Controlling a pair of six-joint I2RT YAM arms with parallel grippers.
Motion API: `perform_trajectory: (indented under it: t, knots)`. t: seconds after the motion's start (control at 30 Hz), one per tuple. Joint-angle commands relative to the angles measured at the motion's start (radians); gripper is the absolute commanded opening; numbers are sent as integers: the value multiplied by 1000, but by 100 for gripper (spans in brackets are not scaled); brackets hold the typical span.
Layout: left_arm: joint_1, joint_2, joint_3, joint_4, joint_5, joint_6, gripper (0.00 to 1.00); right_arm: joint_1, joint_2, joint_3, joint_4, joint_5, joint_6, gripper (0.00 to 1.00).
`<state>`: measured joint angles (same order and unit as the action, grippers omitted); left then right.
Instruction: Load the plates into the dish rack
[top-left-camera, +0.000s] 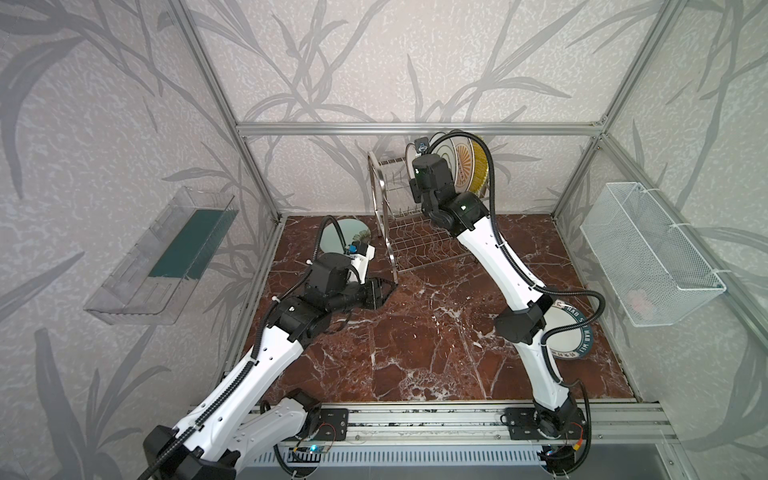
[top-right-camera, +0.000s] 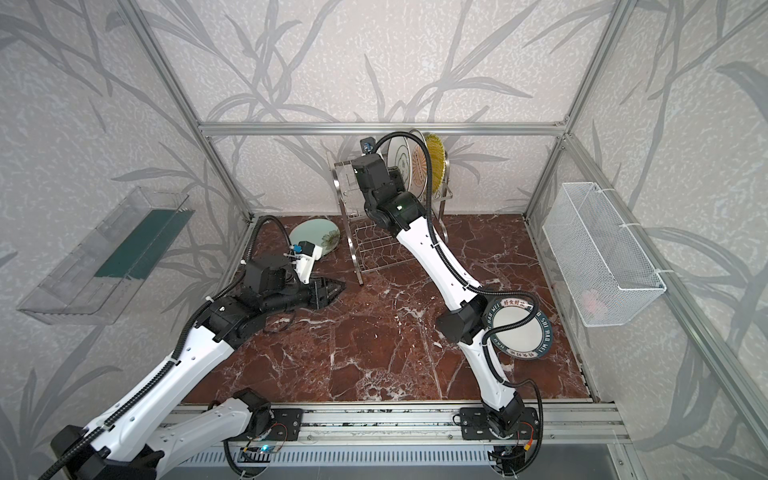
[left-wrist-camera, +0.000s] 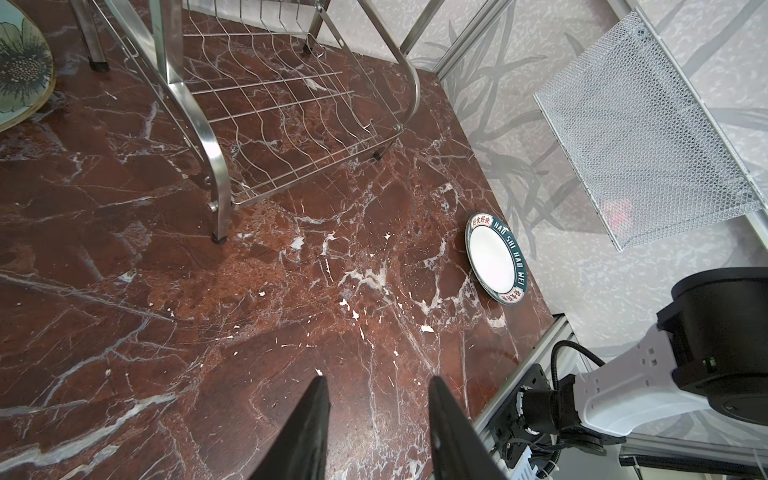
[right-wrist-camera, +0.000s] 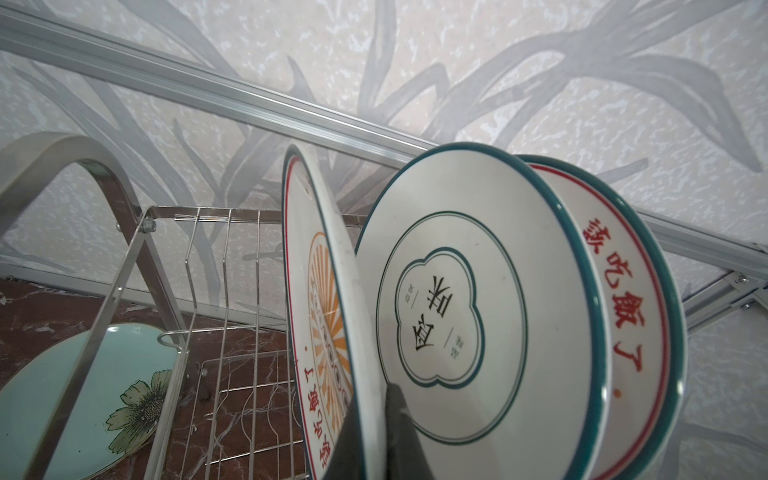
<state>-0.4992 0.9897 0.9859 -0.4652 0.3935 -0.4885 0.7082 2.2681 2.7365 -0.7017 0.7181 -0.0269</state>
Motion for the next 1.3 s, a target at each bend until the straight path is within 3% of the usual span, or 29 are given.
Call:
perform_trajectory:
  t: [0.0,1.27]
  knots:
    - [4,-11,-1,-25,-14,21,38,-6,7,42,42,18,13,0]
    - [4,-22,-8,-40,-15,28,38,-18,58,35,-71,9,131,0]
